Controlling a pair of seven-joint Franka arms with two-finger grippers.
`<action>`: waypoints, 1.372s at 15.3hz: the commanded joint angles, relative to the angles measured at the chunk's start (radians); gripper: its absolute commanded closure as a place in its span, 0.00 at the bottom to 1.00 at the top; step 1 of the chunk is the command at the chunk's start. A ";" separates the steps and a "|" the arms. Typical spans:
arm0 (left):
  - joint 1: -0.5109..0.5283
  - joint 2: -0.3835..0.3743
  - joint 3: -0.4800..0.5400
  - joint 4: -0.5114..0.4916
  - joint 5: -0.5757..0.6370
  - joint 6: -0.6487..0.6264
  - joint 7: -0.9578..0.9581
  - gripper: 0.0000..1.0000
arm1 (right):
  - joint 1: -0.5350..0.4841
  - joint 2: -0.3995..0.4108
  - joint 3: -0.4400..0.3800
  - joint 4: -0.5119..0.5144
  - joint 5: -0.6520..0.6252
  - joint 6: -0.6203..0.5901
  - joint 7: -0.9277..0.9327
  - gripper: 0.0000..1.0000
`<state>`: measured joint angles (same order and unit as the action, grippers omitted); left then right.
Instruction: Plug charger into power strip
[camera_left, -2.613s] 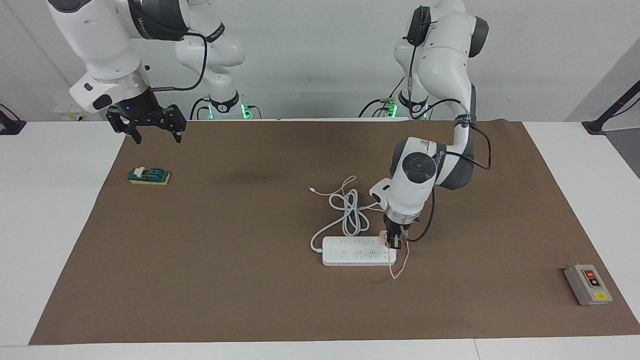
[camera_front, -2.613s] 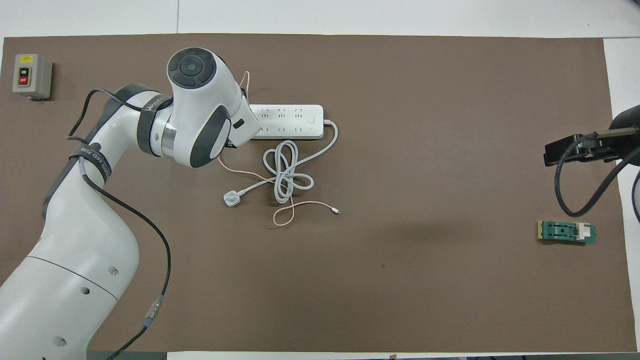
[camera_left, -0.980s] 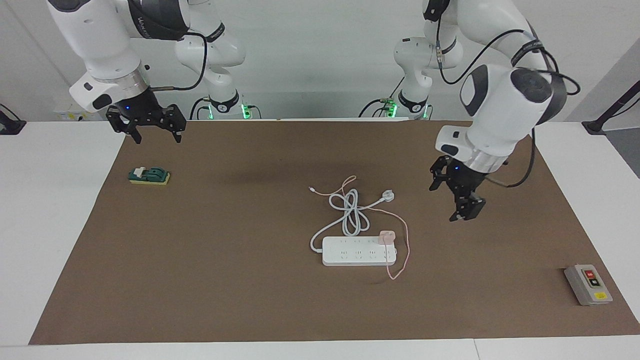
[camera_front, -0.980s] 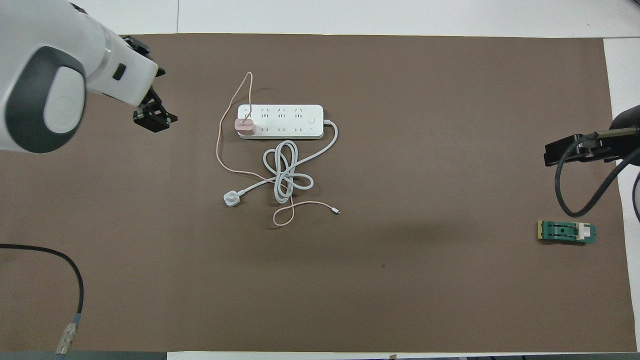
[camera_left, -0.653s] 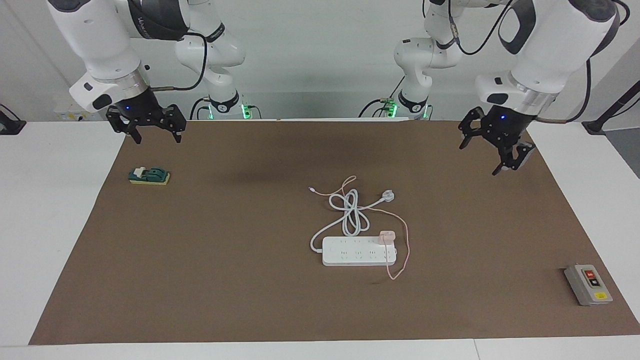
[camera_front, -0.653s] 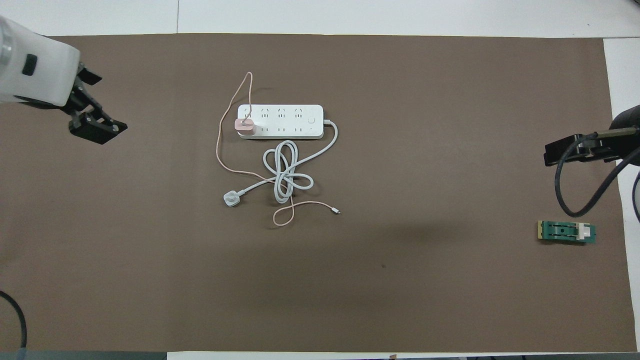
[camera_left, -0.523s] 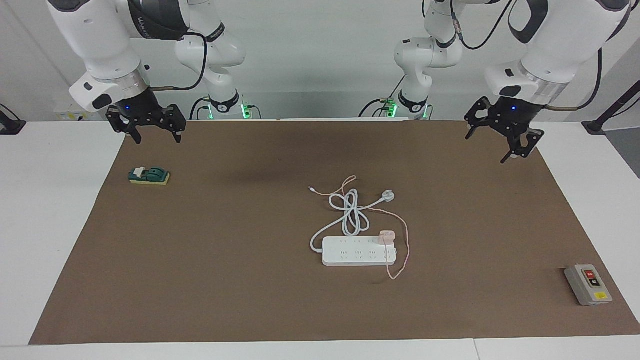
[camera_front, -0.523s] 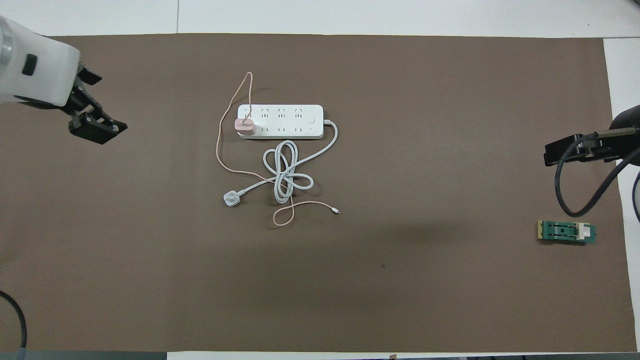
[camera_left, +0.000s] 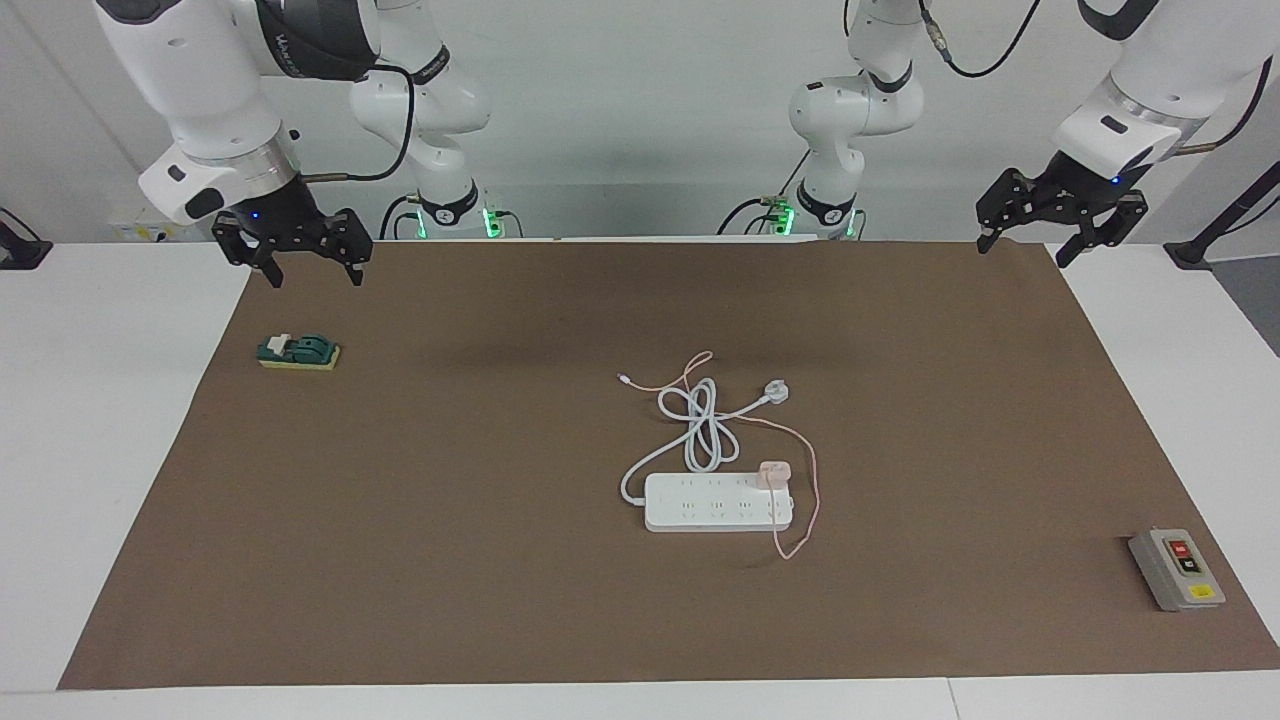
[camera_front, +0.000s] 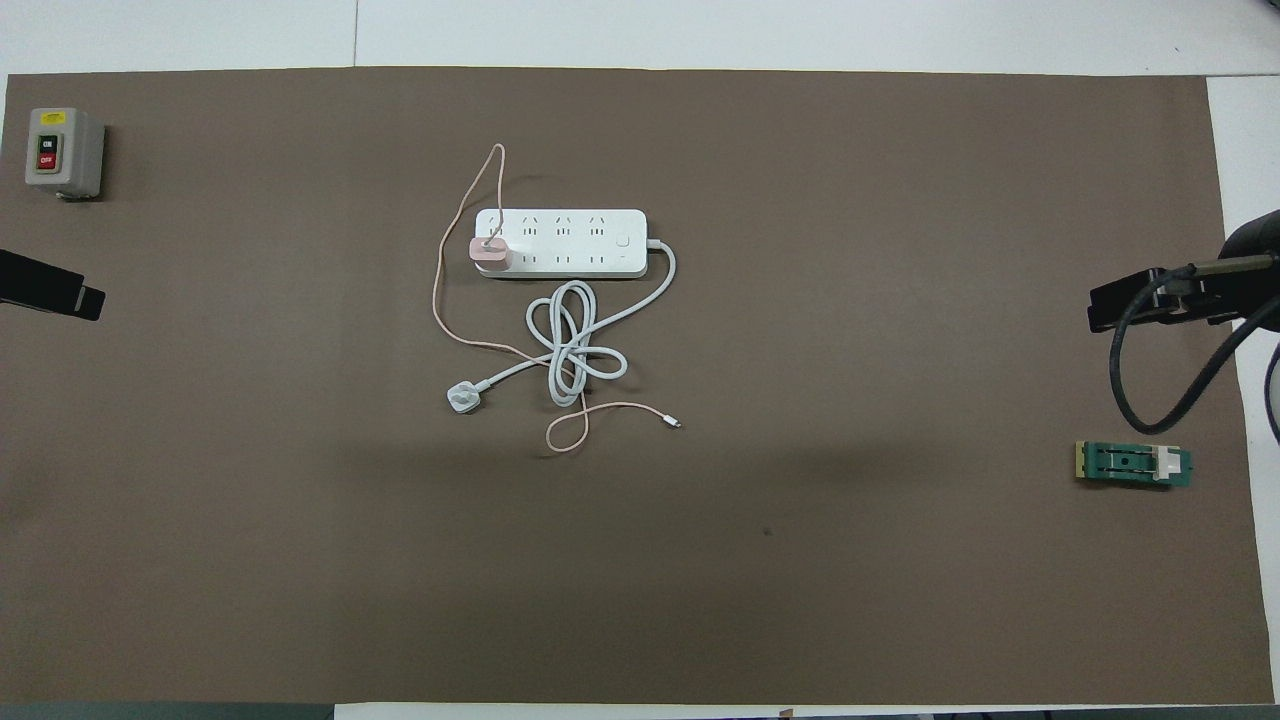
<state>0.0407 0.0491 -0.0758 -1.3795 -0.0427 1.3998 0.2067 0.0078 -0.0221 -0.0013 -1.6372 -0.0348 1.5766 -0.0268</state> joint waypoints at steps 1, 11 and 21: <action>0.034 -0.040 -0.007 -0.032 0.021 -0.010 -0.058 0.00 | -0.008 -0.019 0.009 -0.016 -0.004 0.003 0.016 0.00; 0.028 -0.089 -0.001 -0.167 0.018 0.043 -0.277 0.00 | -0.008 -0.018 0.009 -0.016 -0.004 0.003 0.016 0.00; 0.022 -0.026 -0.059 -0.078 0.032 0.004 -0.270 0.00 | -0.008 -0.018 0.009 -0.016 -0.004 0.006 0.018 0.00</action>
<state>0.0700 0.0367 -0.1392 -1.4717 -0.0248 1.4190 -0.0575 0.0078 -0.0221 -0.0011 -1.6372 -0.0348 1.5766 -0.0268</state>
